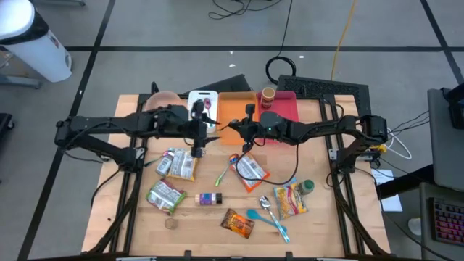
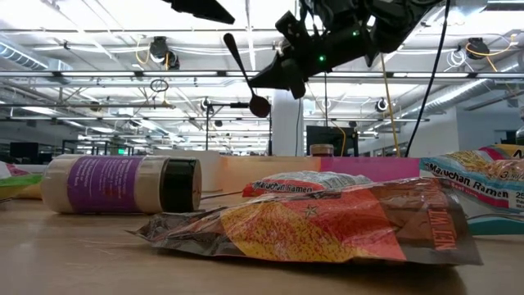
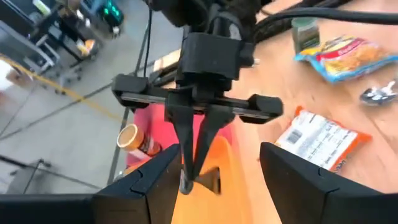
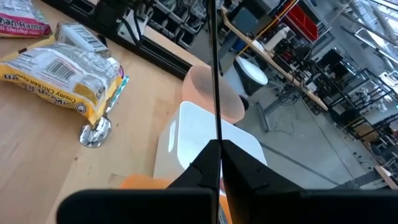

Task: Pick & Place Food Item
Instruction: Put the black spoon into the white bin

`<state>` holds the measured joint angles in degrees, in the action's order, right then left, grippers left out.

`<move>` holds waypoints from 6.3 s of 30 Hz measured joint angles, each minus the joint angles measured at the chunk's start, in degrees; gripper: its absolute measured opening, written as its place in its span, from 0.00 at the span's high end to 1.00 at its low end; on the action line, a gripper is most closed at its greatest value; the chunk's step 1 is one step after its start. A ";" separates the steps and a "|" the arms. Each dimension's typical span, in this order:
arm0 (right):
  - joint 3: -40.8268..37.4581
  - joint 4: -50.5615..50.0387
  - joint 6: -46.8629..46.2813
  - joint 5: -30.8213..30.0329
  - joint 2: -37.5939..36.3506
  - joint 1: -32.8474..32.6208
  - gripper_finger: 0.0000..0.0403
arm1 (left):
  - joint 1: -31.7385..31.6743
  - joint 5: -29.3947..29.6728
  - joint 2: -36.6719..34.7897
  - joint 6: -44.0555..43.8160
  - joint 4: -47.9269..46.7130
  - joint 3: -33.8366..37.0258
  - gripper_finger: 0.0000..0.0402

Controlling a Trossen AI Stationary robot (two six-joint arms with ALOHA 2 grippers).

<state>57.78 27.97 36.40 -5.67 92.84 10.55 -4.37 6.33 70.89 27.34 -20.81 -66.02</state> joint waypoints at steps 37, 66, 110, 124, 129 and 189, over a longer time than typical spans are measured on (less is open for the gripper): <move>0.00 -1.62 -1.27 -0.46 0.02 0.00 1.00 | -0.48 9.66 10.67 -8.91 -15.92 -10.30 0.45; 0.00 -1.64 -1.41 -0.47 0.04 0.00 1.00 | -0.50 9.39 10.67 -8.41 -14.31 -10.25 0.98; 0.00 0.48 -2.78 -0.22 0.07 -0.02 0.36 | -11.00 28.16 10.65 -7.66 -17.56 0.43 0.99; -0.02 -0.02 -4.24 -0.23 0.07 -0.02 0.38 | -15.84 22.94 10.65 -0.45 -4.16 9.45 0.99; -0.02 -0.02 -4.24 -0.24 0.07 -0.02 0.39 | -17.13 22.08 10.65 -0.01 -0.81 11.63 0.99; -0.02 -1.66 -4.25 -0.24 0.04 0.04 0.40 | -17.26 15.63 16.00 -2.16 -0.84 9.26 0.49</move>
<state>57.76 26.30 32.15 -5.91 92.88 10.59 -21.62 21.96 86.89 25.18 -21.64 -56.76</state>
